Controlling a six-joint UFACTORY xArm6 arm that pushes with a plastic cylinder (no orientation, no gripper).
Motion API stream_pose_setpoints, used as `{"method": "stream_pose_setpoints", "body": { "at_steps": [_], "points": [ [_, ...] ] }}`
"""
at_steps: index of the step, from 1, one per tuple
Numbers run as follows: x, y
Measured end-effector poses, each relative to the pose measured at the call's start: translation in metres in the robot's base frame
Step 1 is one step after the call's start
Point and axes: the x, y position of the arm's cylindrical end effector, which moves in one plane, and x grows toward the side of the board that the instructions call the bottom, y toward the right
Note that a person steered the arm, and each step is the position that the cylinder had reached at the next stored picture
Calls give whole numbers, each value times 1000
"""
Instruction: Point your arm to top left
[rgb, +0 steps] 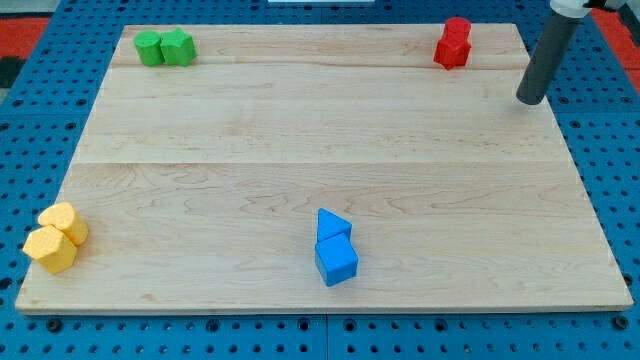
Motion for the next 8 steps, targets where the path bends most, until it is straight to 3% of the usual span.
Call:
{"method": "stream_pose_setpoints", "body": {
  "at_steps": [4, 6, 8],
  "points": [
    [-5, 43],
    [-59, 81],
    [-68, 82]
  ]
}}
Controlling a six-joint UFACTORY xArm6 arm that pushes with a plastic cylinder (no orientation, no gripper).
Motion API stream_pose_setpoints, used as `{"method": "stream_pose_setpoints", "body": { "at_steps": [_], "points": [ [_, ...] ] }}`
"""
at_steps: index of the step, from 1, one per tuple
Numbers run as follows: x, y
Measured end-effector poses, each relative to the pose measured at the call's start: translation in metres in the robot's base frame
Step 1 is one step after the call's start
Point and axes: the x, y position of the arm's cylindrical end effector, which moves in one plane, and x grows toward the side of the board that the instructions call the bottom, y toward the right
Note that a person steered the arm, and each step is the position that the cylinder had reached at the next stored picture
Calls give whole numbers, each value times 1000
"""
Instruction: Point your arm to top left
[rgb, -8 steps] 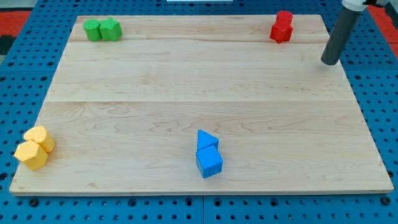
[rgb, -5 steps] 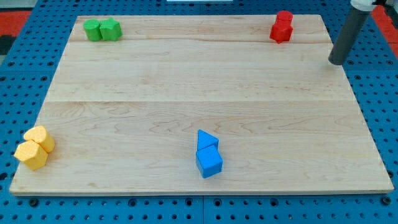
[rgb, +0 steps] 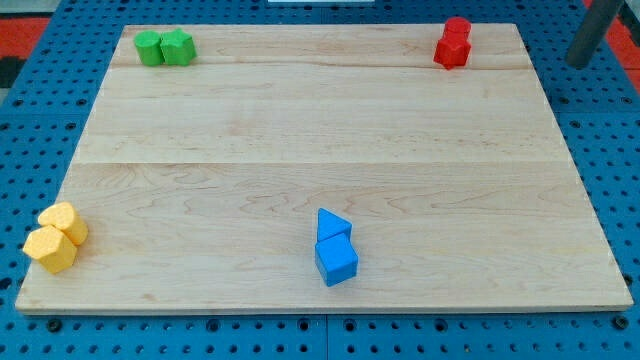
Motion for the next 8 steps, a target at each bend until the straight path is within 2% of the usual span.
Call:
{"method": "stream_pose_setpoints", "body": {
  "at_steps": [6, 7, 8],
  "points": [
    [3, -1],
    [-22, -11],
    [-66, -21]
  ]
}}
